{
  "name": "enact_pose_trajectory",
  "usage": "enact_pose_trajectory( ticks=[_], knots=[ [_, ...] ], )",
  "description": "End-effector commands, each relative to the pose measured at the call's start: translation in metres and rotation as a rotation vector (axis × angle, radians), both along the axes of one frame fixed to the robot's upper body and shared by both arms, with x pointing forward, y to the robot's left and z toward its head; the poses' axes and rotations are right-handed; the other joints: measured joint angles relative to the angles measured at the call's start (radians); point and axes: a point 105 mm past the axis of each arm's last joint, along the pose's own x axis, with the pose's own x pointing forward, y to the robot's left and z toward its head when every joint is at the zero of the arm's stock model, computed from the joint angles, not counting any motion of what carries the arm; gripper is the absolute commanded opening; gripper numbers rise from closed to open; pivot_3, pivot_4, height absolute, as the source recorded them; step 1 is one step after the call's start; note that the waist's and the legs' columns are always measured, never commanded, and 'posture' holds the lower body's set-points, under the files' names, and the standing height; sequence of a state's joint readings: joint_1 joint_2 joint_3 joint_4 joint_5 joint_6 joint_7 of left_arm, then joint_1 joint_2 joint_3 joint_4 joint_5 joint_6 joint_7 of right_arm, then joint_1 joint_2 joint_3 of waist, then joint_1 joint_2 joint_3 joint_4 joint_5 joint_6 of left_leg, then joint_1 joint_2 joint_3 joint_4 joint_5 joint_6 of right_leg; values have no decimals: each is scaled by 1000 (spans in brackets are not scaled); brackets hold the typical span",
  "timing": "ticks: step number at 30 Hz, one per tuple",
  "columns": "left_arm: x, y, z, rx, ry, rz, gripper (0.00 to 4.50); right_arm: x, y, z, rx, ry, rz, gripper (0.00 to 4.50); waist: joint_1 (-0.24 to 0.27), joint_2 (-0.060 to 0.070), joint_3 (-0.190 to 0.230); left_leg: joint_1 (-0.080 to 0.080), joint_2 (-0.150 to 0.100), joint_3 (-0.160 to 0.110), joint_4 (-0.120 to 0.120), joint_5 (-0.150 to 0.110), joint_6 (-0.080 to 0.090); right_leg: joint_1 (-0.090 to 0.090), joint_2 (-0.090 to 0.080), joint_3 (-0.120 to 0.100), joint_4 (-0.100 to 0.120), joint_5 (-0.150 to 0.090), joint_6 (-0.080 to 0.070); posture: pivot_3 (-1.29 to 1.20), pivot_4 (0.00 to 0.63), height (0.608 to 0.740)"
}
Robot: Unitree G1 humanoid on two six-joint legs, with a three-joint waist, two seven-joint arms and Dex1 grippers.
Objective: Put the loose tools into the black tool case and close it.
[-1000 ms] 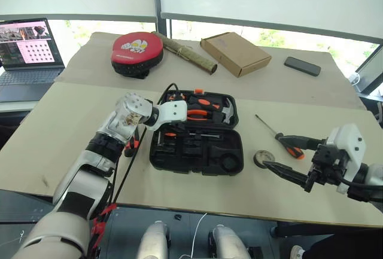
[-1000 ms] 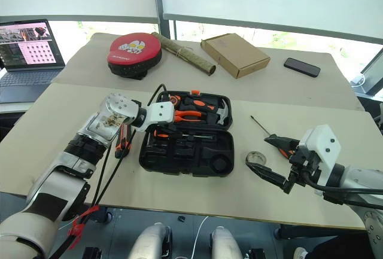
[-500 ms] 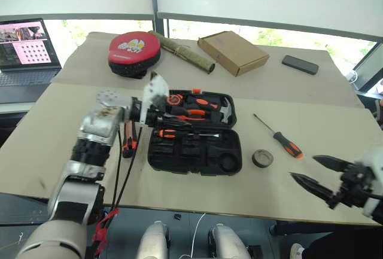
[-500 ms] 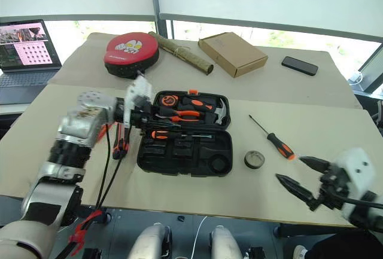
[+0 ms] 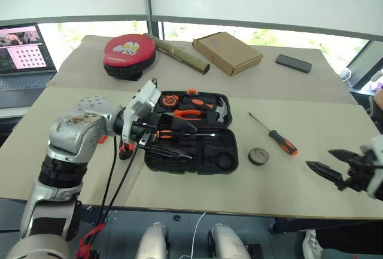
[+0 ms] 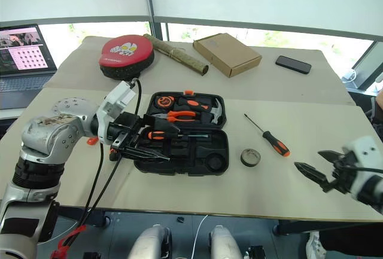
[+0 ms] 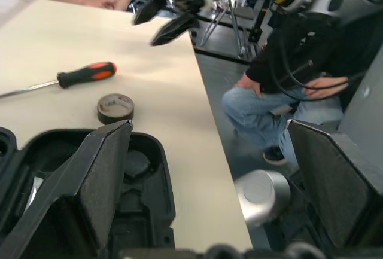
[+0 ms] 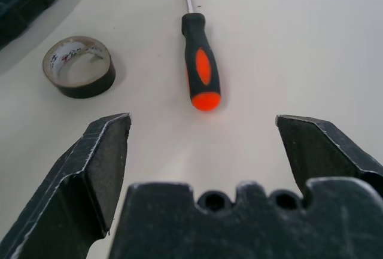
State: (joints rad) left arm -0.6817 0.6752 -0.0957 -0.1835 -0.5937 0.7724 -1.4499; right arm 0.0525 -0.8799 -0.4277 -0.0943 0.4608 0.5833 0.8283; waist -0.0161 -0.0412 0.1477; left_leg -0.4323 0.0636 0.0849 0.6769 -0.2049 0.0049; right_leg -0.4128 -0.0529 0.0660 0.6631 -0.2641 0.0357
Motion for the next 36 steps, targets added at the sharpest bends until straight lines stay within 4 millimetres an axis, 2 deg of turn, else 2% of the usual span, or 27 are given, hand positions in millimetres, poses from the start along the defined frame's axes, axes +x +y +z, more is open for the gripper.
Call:
enact_pose_trajectory(
  ticks=[1,6,10,13,17,19,21,23,26,28,31,36],
  knots=[
    [-3,1,3,6,-51,9,4449,27,6,-10,-18,-7,19,4500,0,0,0,1,0,0,0,0,0,0,0,0,0,0,0,0,150,740],
    [-3,4,2,13,-52,34,4449,50,14,-27,-5,3,15,4500,7,1,1,0,0,0,-1,0,0,0,0,0,-1,0,0,0,150,740],
    [-1,5,1,18,-58,64,4500,61,20,-38,19,9,7,3464,3,1,1,0,-1,0,-1,0,0,0,-1,0,0,0,1,0,150,740],
    [0,7,-1,24,-64,80,4500,63,20,-39,22,4,-1,2423,2,1,1,1,0,0,-1,0,0,1,0,0,0,0,0,0,150,740],
    [1,14,-3,34,-63,114,4500,61,11,-28,45,-31,-29,1078,1,1,1,1,0,0,-2,0,0,1,0,0,0,0,0,0,150,740],
    [2,20,-5,45,-60,141,4500,62,12,-11,73,-74,-19,1061,2,2,1,1,0,0,-2,0,0,1,0,0,0,0,0,0,150,740],
    [1,30,-7,57,-48,177,4500,62,28,13,87,-133,85,1061,0,3,2,1,0,1,-2,0,0,0,-1,0,0,0,0,0,150,740],
    [-2,42,-12,79,-27,213,4500,56,58,38,87,-178,270,1061,-5,5,3,1,0,1,-2,0,0,-1,-1,1,0,0,0,0,150,740],
    [-11,60,-21,125,4,255,4500,48,101,60,69,-190,500,1061,-15,6,4,1,2,1,-4,0,0,-3,1,2,1,0,0,0,150,740],
    [-18,72,-26,149,18,289,4500,41,134,62,3,-174,678,1061,-21,6,4,1,2,1,-4,0,0,-4,1,2,1,0,0,0,150,740],
    [-21,80,-27,153,16,344,4500,33,175,53,-96,-141,890,1061,-17,5,5,1,3,2,-6,0,0,-6,2,2,1,0,-2,0,150,740],
    [-18,79,-25,142,-9,376,4500,46,201,37,-215,-131,972,1061,9,4,5,-2,2,5,-5,0,-1,-9,0,1,1,0,-2,0,150,740]
  ],
)
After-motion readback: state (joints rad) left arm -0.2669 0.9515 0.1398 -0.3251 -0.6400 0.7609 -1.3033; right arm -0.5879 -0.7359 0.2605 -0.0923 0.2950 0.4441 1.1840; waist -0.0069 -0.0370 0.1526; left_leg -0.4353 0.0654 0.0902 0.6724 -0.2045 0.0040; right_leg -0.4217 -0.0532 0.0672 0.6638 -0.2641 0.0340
